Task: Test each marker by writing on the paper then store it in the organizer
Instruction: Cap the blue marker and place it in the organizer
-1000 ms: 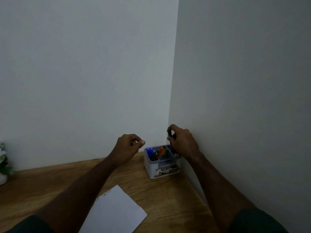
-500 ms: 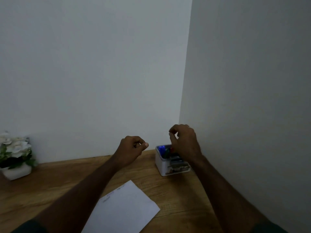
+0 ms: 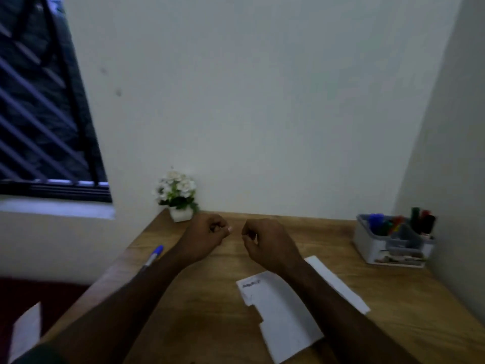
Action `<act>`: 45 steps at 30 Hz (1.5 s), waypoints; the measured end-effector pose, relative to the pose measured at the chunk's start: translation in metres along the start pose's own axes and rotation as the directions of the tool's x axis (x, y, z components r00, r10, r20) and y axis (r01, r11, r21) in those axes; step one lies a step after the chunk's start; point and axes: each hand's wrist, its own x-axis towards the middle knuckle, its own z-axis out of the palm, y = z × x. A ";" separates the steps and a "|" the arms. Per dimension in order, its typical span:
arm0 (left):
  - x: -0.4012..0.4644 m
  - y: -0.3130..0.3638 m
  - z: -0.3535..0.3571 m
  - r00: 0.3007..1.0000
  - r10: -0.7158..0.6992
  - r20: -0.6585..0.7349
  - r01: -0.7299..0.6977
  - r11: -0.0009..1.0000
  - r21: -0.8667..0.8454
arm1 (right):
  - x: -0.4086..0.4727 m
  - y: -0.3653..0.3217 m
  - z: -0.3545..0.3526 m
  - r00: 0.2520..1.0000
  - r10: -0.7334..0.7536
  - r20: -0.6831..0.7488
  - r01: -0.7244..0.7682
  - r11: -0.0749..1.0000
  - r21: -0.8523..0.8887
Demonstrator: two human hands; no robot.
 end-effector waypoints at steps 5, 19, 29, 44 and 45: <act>-0.043 -0.056 -0.055 0.977 -0.137 -0.162 0.142 0.990 0.024 | 0.014 -0.057 0.049 0.990 -0.072 0.123 0.062 0.995 0.082; -0.094 -0.125 -0.100 0.889 -0.351 -0.295 0.359 0.933 -0.029 | 0.045 -0.159 0.134 0.855 0.103 0.508 -0.121 0.993 0.002; -0.049 -0.084 -0.034 0.919 -0.295 -0.262 0.245 0.948 -0.204 | 0.032 -0.106 0.073 0.861 0.250 0.443 -0.276 0.961 -0.007; 0.011 0.027 0.121 0.987 0.134 0.093 -0.091 0.926 -0.367 | -0.066 0.072 -0.031 0.957 0.200 0.209 -0.151 0.961 -0.231; 0.013 0.028 0.122 0.982 0.162 0.100 -0.118 0.929 -0.352 | -0.068 0.074 -0.031 0.963 0.179 0.199 -0.133 0.965 -0.224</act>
